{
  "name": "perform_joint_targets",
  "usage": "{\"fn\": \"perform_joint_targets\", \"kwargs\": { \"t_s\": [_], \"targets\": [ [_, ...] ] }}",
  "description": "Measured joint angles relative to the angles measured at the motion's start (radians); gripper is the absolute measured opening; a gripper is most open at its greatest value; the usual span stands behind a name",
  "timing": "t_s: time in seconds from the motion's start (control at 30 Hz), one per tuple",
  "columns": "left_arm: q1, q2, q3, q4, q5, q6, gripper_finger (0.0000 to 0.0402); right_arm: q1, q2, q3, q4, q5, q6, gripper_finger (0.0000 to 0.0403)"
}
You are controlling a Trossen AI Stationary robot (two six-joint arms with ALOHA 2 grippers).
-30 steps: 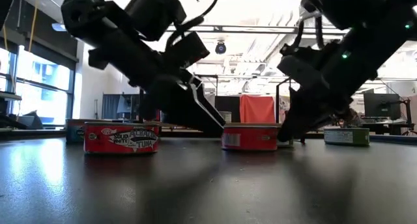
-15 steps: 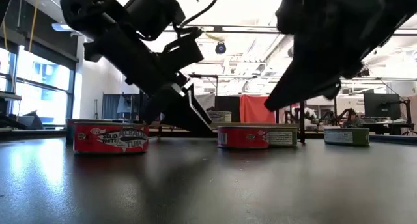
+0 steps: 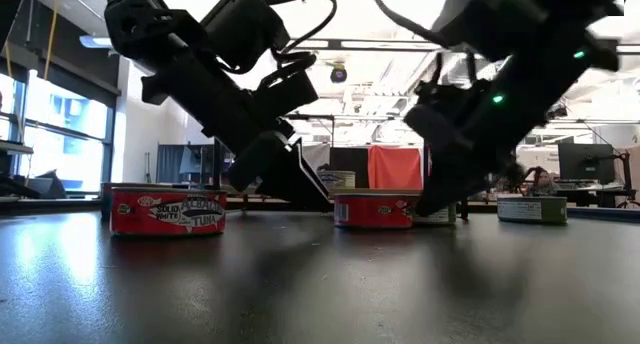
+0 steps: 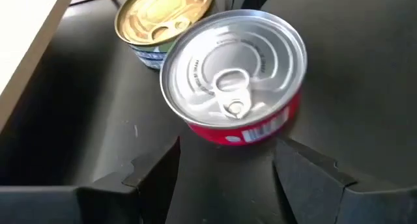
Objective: Stack canned seafood by type on shelf
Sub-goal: Put the top right red canned tuna on the shelf
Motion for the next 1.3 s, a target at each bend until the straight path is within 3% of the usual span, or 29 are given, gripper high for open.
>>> {"fn": "perform_joint_targets", "kwargs": {
  "t_s": [0.1, 0.27, 0.6, 0.7, 0.93, 1.17, 1.3],
  "targets": [
    [0.003, 0.000, 0.000, -0.010, 0.001, 0.030, 0.0236, -0.026, 0.000, -0.023, 0.113, -0.015, -0.067, 0.0000],
    [0.001, -0.001, -0.001, -0.029, 0.002, 0.030, 0.0229, -0.023, 0.000, -0.022, 0.141, -0.069, -0.106, 0.0000],
    [-0.048, -0.002, 0.000, -0.084, -0.052, 0.057, 0.0203, 0.136, 0.000, -0.011, 0.192, -0.191, -0.103, 0.0000],
    [-0.053, -0.002, 0.000, -0.091, -0.060, 0.057, 0.0201, 0.202, 0.000, -0.007, 0.215, -0.176, -0.170, 0.0000],
    [-0.054, -0.002, 0.000, -0.093, -0.062, 0.058, 0.0200, 0.291, 0.000, 0.035, 0.328, -0.008, -0.491, 0.0003],
    [-0.054, -0.003, 0.000, -0.087, -0.034, 0.051, 0.0200, 0.215, 0.005, 0.036, 0.275, 0.001, -0.605, 0.0064],
    [-0.054, -0.003, 0.000, -0.077, -0.021, 0.051, 0.0200, 0.182, 0.038, 0.036, 0.287, -0.013, -0.821, 0.0111]
  ]
}}
